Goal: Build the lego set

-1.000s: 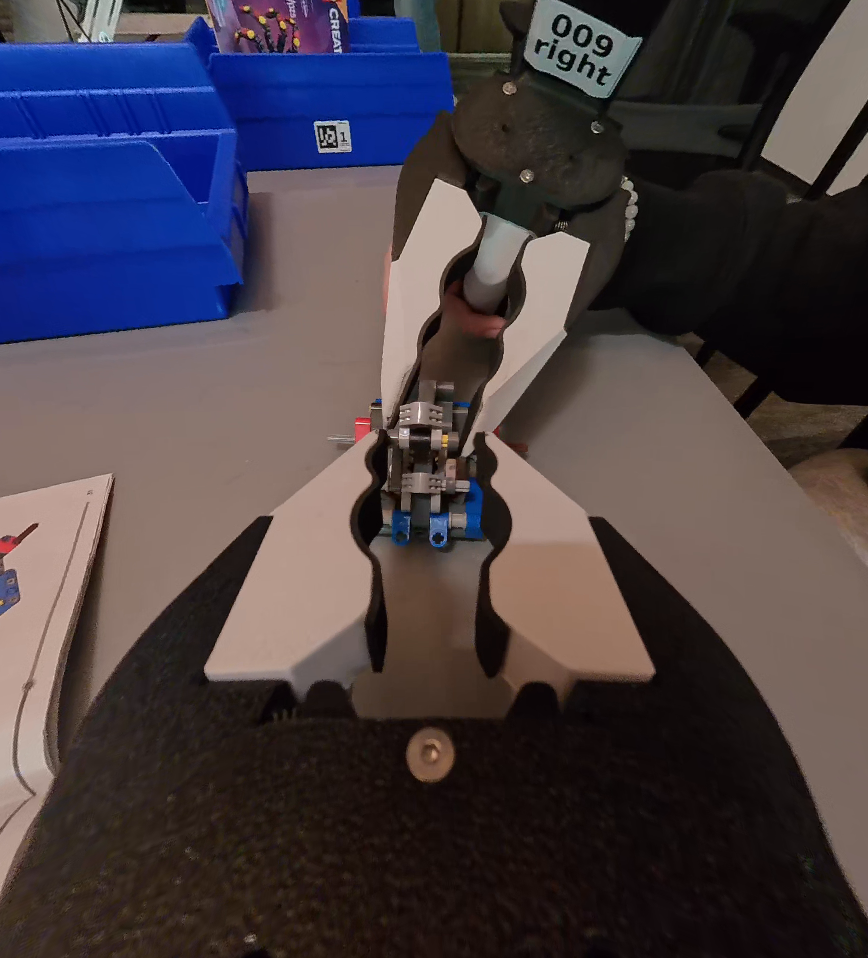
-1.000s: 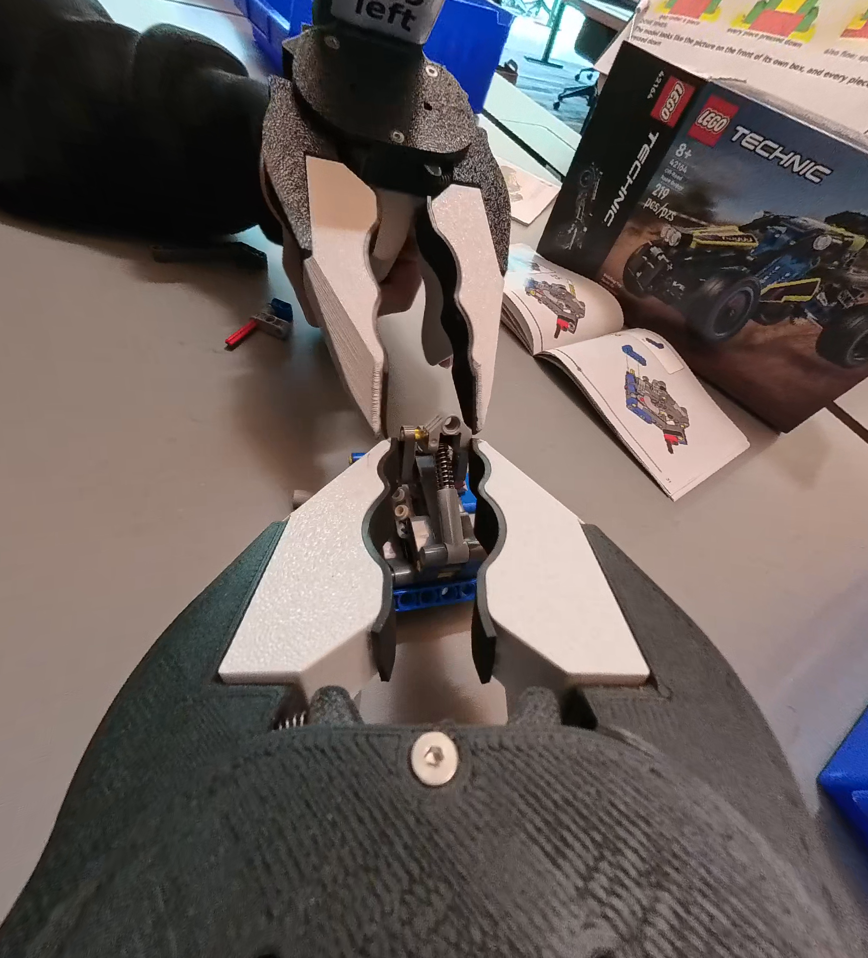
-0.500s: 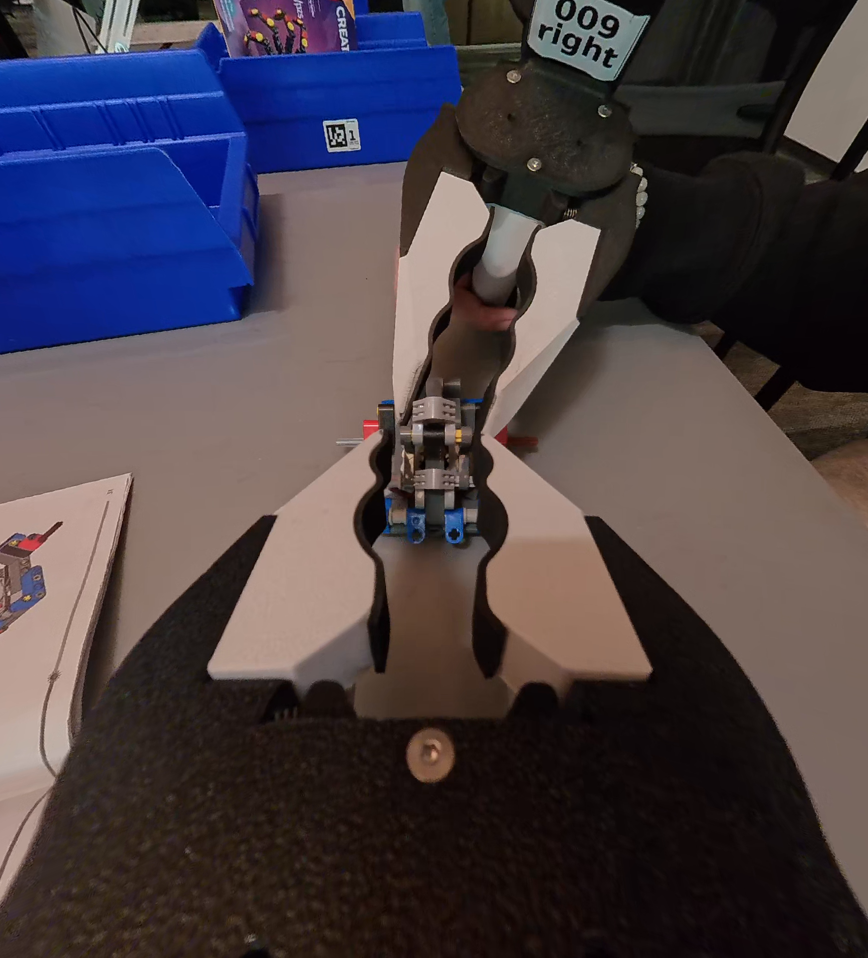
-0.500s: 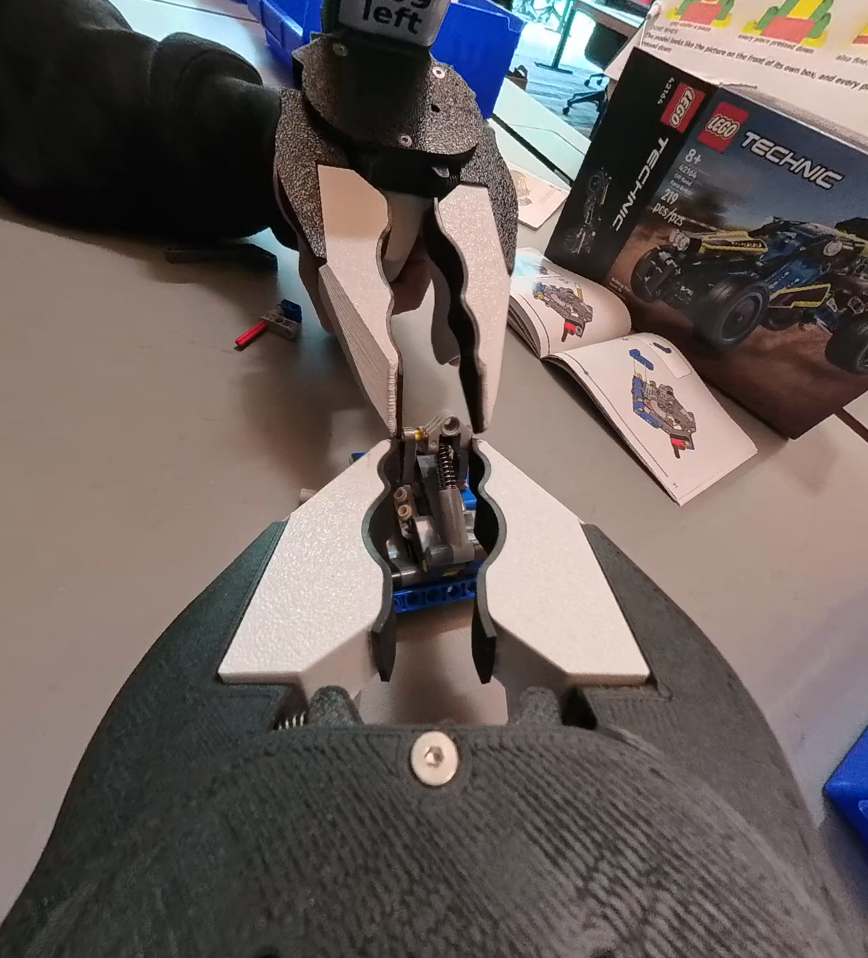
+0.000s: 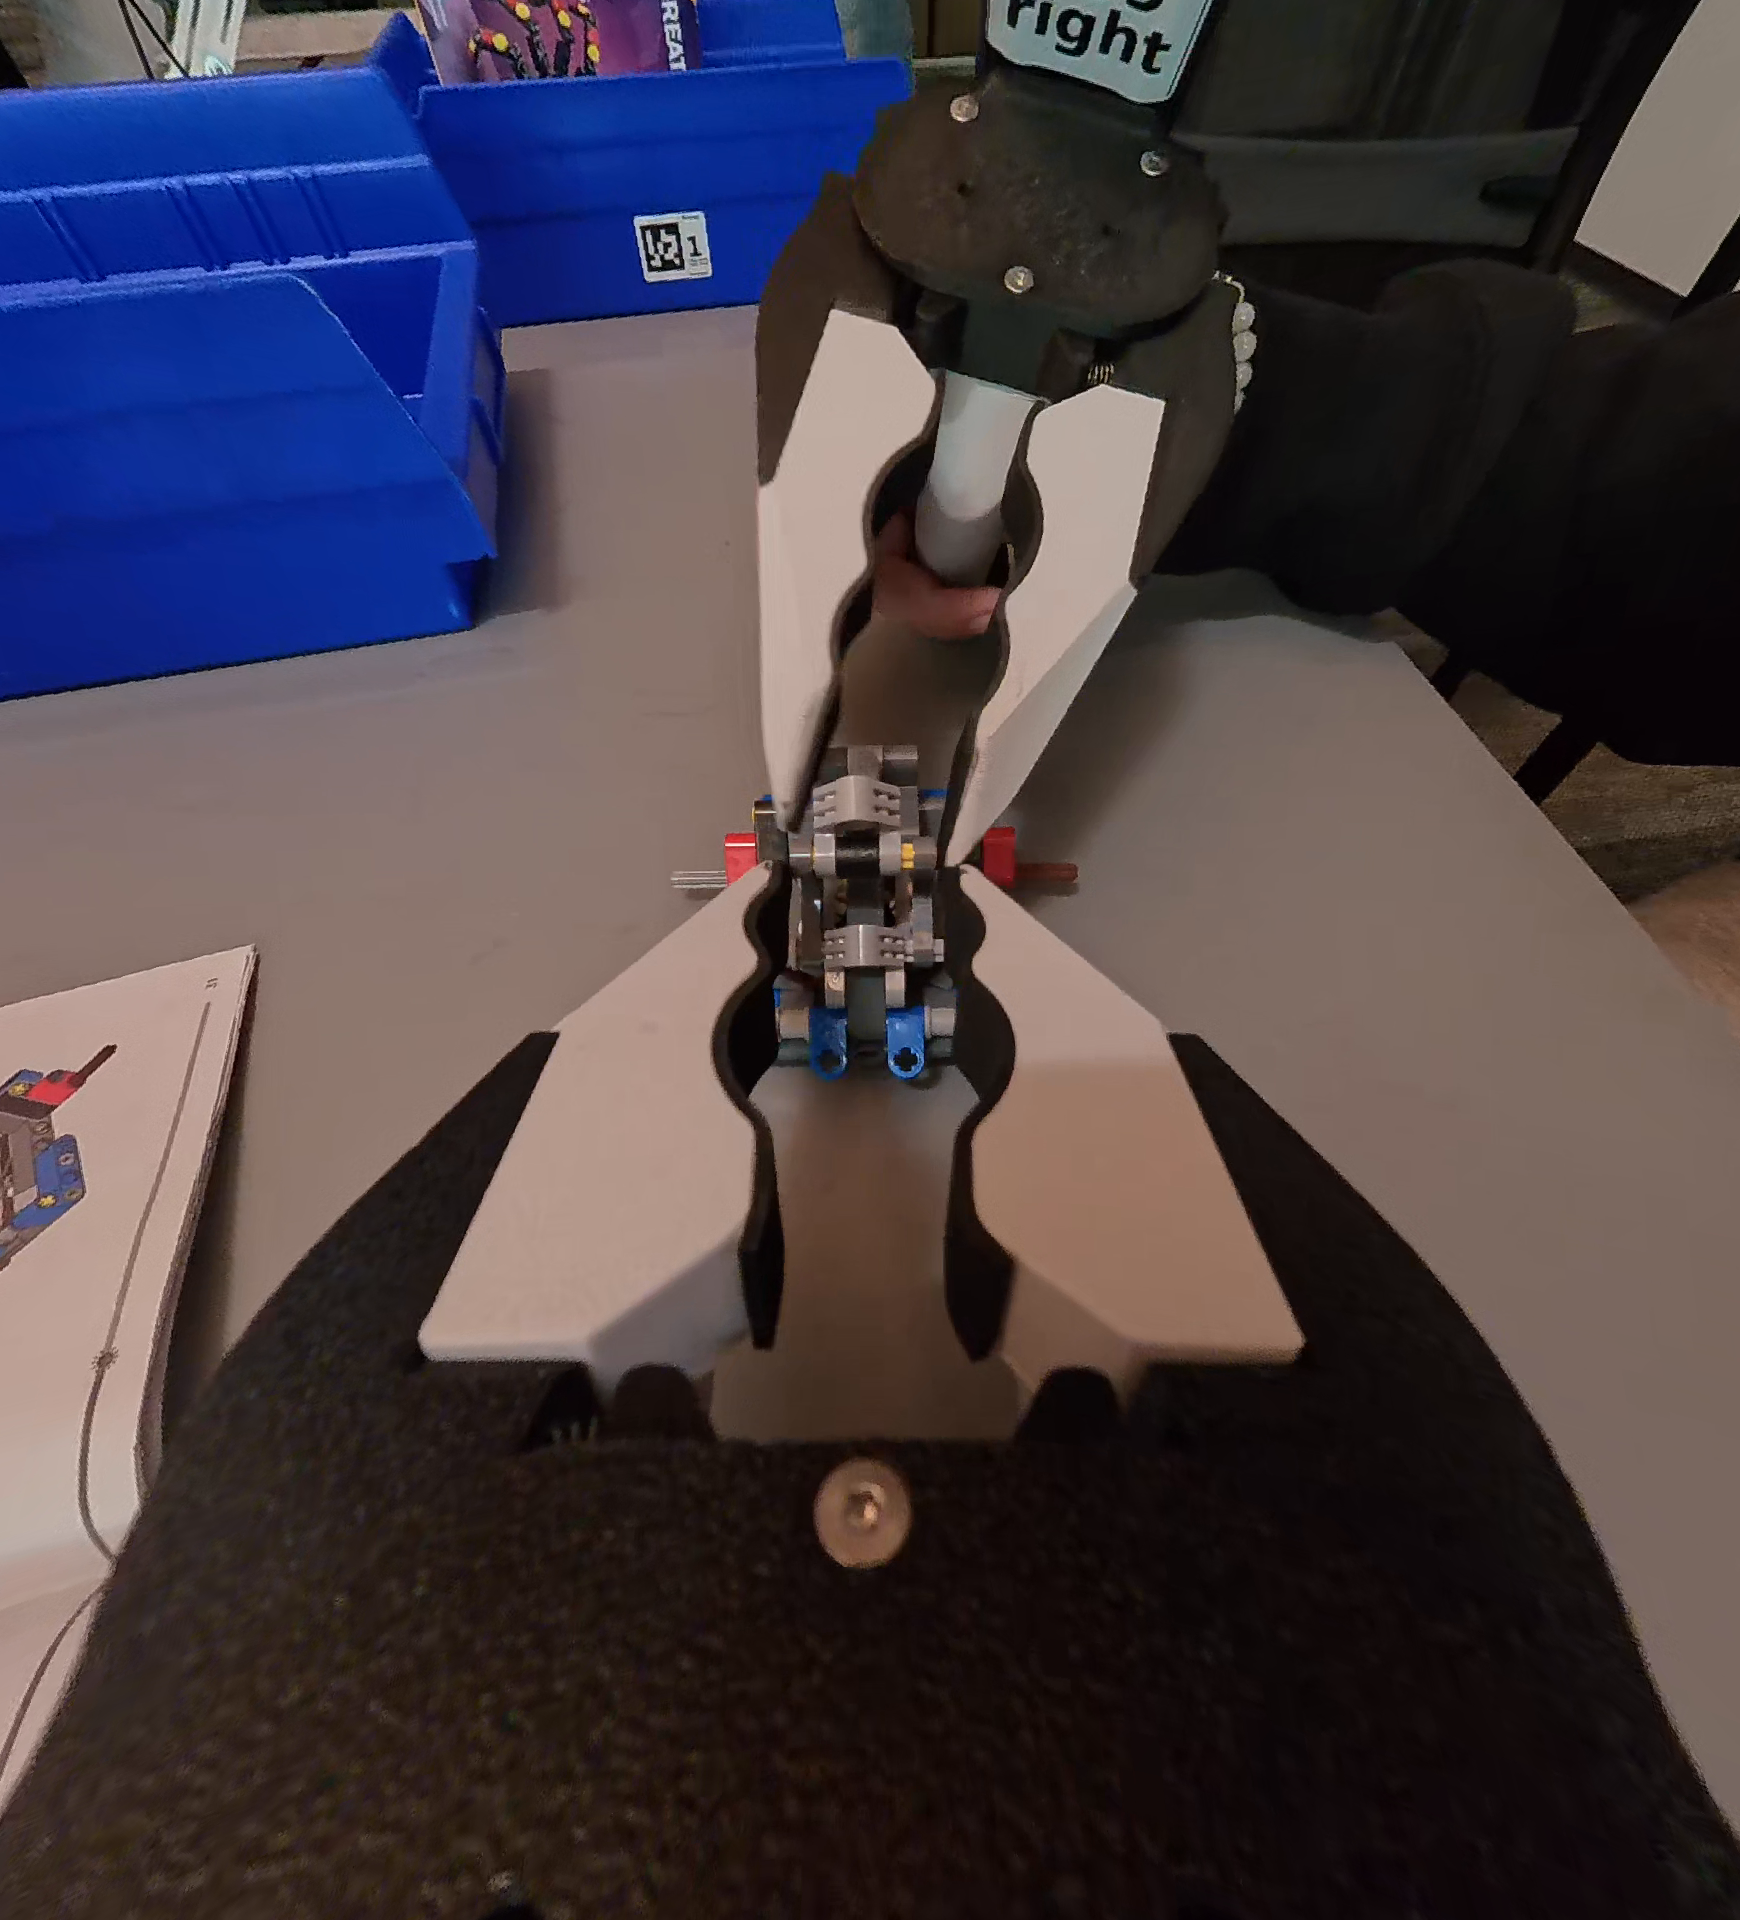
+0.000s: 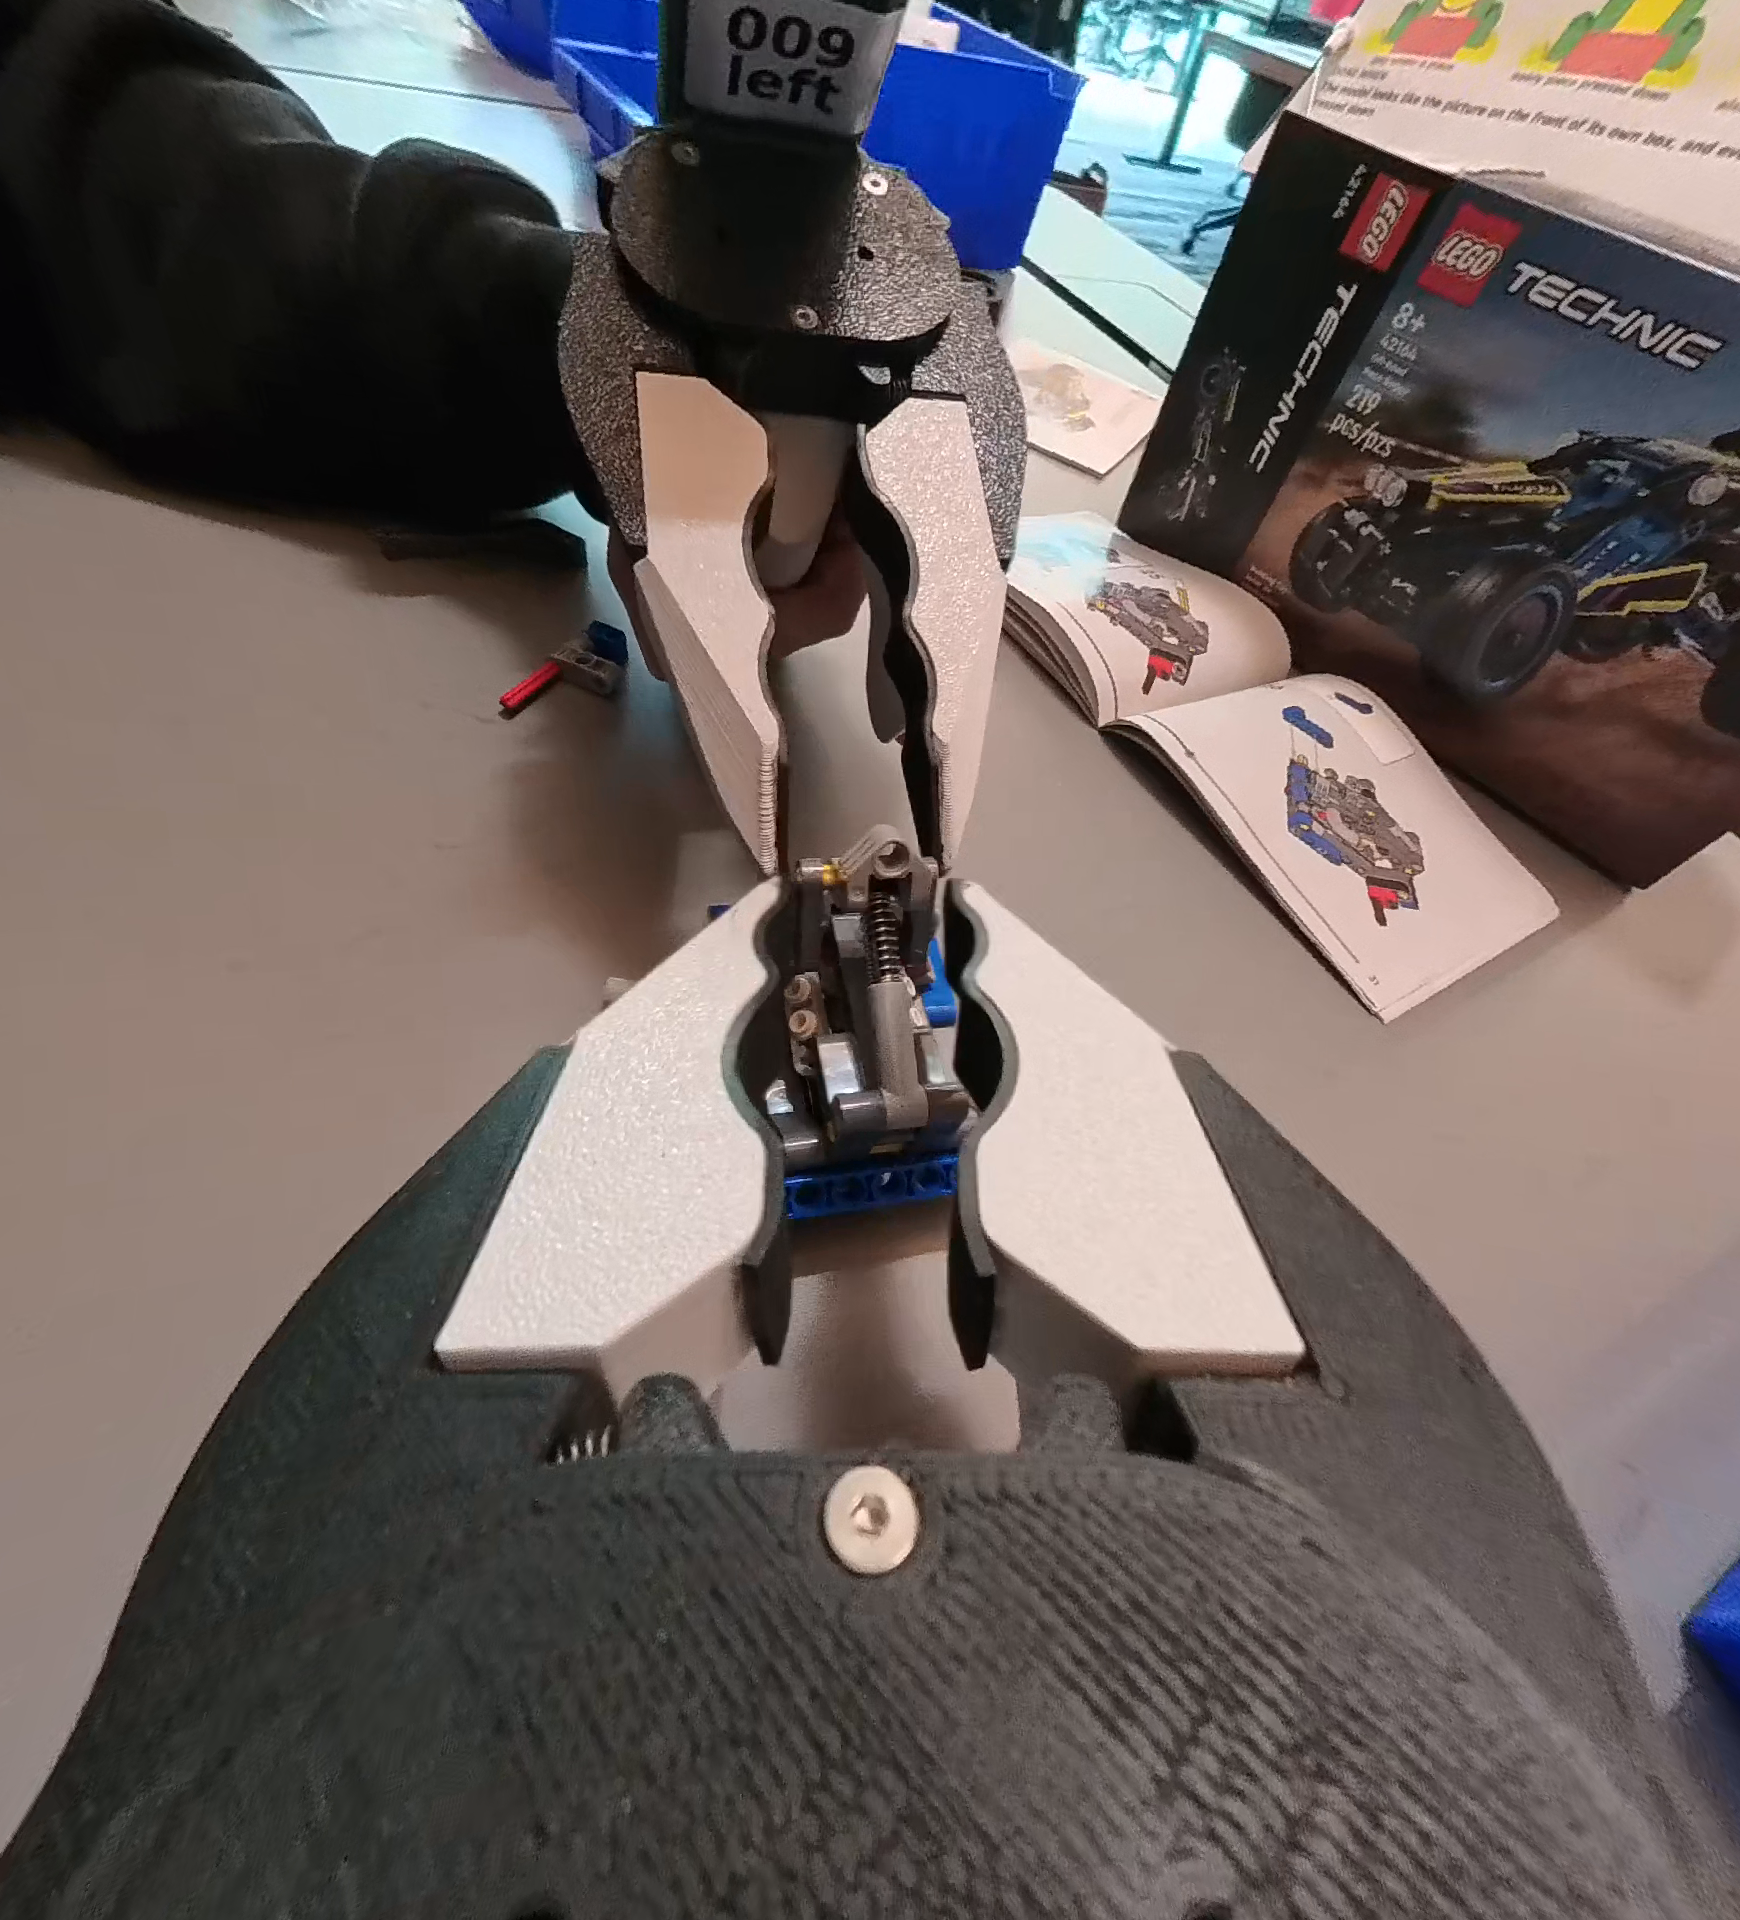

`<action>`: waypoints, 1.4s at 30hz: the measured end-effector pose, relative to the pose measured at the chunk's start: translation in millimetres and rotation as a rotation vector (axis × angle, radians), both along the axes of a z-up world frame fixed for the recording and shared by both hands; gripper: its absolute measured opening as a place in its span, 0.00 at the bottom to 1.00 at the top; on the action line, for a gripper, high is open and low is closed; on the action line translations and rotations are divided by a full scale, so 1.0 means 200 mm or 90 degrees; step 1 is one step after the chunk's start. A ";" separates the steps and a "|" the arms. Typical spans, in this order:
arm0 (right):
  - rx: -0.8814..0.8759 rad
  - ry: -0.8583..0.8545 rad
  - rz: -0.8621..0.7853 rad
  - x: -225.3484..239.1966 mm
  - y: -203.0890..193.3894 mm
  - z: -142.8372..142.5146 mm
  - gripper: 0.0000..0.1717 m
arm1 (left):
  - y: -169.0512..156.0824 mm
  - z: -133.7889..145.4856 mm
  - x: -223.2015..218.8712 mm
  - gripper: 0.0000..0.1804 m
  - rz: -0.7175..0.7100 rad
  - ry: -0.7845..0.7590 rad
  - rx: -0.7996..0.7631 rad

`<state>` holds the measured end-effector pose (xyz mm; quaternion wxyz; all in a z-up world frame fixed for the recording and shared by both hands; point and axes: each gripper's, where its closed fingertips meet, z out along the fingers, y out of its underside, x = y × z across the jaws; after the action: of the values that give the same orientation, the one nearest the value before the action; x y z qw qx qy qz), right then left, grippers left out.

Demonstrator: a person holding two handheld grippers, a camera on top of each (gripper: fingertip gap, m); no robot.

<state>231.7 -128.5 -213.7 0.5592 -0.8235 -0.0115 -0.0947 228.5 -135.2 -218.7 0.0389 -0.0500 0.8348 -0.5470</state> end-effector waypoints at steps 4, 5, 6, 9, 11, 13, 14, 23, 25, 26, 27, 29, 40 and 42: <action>-0.002 -0.004 0.008 0.00 0.01 0.00 0.13 | 0.00 0.00 0.00 0.14 0.000 0.003 -0.001; -0.002 -0.005 0.007 0.00 0.01 0.00 0.13 | 0.00 0.00 0.00 0.14 0.000 0.004 -0.002; -0.003 -0.006 0.007 0.00 0.01 0.00 0.13 | 0.00 0.00 0.00 0.14 0.000 0.005 -0.002; -0.003 -0.004 0.009 0.00 0.01 0.00 0.13 | -0.01 0.00 0.01 0.15 0.007 0.000 -0.003; -0.004 -0.004 0.003 0.01 0.01 0.00 0.12 | -0.01 0.00 0.02 0.15 0.015 -0.007 0.000; -0.004 -0.002 0.005 0.01 0.01 0.00 0.12 | -0.01 0.00 0.01 0.14 0.012 -0.006 0.001; -0.005 -0.001 0.007 0.00 0.01 -0.01 0.12 | -0.01 0.00 0.01 0.14 0.008 -0.004 0.001; -0.004 0.000 0.003 0.01 0.01 0.00 0.12 | 0.00 0.00 0.02 0.15 -0.013 0.001 0.001; -0.003 -0.002 -0.007 0.02 0.01 0.00 0.13 | 0.00 0.00 0.03 0.16 -0.006 -0.003 0.000; -0.004 -0.001 -0.007 0.02 0.01 0.00 0.13 | 0.00 0.00 0.03 0.16 -0.009 -0.003 -0.001; -0.005 -0.001 -0.008 0.02 0.01 -0.01 0.13 | 0.00 0.00 0.03 0.16 -0.011 -0.006 -0.002; -0.005 0.001 -0.014 0.03 0.01 -0.01 0.14 | 0.00 0.00 0.03 0.15 -0.013 -0.015 -0.002; -0.008 0.000 -0.011 0.02 0.01 -0.01 0.14 | -0.01 0.01 0.02 0.15 -0.011 -0.043 -0.001; -0.011 0.002 -0.010 0.02 0.01 -0.01 0.14 | -0.01 0.01 0.02 0.15 -0.010 -0.051 0.000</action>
<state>236.2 -126.3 -216.3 0.5514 -0.8284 -0.0047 -0.0980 233.0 -137.0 -217.5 0.0685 -0.0216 0.8330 -0.5487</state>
